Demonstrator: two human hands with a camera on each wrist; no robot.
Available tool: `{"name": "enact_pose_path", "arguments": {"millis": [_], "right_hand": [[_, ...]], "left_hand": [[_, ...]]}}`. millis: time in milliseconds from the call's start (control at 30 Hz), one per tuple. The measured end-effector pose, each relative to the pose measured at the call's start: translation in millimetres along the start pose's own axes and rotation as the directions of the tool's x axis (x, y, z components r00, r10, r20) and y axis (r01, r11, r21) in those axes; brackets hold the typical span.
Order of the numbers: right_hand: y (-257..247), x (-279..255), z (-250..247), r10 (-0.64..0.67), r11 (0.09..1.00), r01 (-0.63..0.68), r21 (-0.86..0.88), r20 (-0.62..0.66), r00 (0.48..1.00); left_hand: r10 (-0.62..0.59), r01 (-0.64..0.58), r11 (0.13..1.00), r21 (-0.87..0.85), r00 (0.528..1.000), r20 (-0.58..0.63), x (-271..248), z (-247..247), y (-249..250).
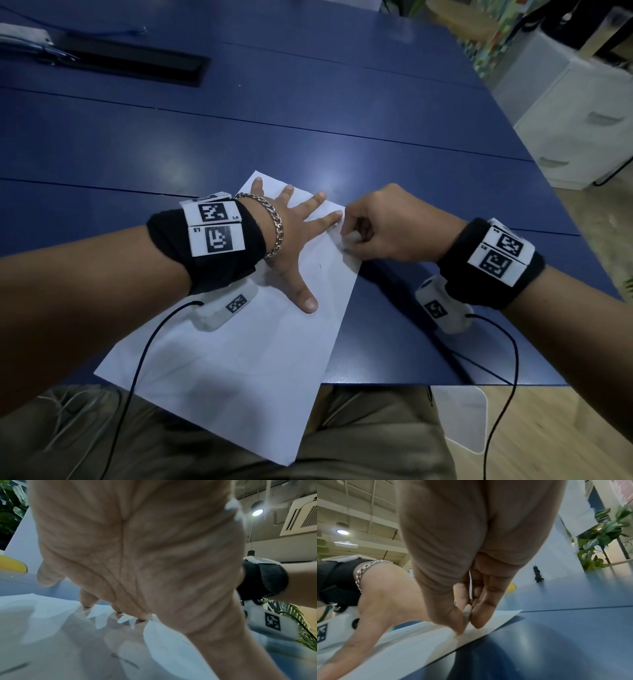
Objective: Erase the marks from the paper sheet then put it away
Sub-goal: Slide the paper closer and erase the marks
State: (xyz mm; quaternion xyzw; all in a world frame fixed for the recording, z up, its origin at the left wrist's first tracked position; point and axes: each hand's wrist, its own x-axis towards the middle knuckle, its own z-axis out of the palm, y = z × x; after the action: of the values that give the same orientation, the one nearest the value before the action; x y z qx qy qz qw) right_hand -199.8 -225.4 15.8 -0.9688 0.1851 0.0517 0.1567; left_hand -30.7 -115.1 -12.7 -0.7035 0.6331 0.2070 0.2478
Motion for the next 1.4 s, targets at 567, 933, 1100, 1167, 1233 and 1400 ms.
{"name": "enact_pose_path", "arguments": {"millis": [567,933,1100,1167,1233,1400], "right_hand": [[-31,-24,21,-0.075,0.986,0.081,-0.143,0.045,0.996],[-50,-32,32,0.007,0.972,0.001,-0.235,0.036,0.999],[-31,-26,19,0.11,0.982,-0.114,-0.154,-0.034,0.993],[-33,-28,20,0.104,0.981,-0.11,-0.158,-0.046,0.994],[-46,-33,27,0.043,0.987,-0.041,-0.157,0.008,0.999],[-40,-30,25,0.06,0.989,-0.058,-0.135,0.008,0.998]], "left_hand": [[0.005,-0.005,1.0,0.022,1.0,-0.013,3,2,0],[0.005,-0.004,0.999,0.037,0.999,-0.034,0,3,0],[-0.003,0.003,0.999,0.032,1.0,-0.017,0,1,0],[-0.005,0.006,0.999,0.033,1.0,-0.018,-1,1,1],[-0.006,0.006,0.999,0.035,1.0,-0.018,-1,2,1],[-0.006,0.007,1.0,0.024,1.0,-0.008,1,2,1]]}}
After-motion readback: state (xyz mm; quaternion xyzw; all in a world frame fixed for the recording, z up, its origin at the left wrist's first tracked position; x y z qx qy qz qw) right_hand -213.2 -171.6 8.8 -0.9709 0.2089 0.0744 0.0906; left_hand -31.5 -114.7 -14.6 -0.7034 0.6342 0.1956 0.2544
